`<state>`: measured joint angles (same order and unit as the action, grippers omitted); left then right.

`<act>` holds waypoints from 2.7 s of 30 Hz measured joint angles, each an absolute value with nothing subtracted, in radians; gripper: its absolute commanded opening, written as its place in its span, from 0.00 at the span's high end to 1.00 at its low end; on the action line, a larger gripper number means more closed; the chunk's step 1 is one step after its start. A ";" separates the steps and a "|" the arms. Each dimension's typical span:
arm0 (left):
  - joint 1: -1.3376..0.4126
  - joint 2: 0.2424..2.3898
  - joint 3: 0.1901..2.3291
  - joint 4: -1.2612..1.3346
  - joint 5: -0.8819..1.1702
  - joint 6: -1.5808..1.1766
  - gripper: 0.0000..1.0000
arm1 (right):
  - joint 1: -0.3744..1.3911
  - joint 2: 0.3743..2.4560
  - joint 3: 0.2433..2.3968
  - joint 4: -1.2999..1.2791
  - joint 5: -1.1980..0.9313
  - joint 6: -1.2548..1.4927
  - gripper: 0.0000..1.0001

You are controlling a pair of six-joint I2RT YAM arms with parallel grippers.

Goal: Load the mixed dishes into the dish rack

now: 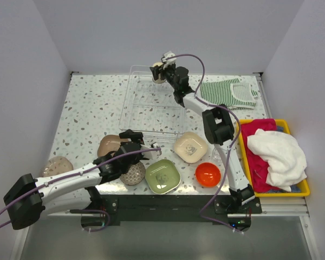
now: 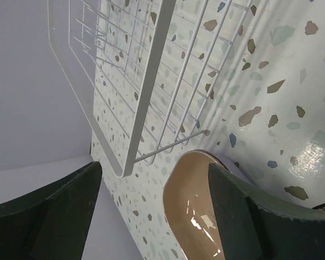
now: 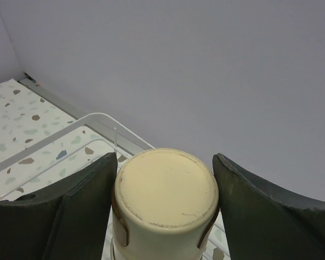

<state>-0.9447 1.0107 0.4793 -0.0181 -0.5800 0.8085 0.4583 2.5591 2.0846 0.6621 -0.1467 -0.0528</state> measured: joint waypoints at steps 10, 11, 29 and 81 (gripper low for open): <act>-0.945 1.010 0.459 -0.026 -0.572 0.794 0.15 | 0.466 2.560 2.044 0.706 -0.099 -0.072 0.76; -0.945 1.010 0.458 -0.026 -0.570 0.793 0.16 | 0.466 2.560 2.039 0.712 -0.092 -0.072 0.76; -0.945 1.019 0.458 -0.025 -0.561 0.778 0.15 | 0.470 2.566 2.032 0.717 -0.036 -0.045 1.00; -0.945 1.037 0.427 -0.006 -0.534 0.743 0.15 | 0.505 2.598 1.982 0.788 0.124 -0.134 0.01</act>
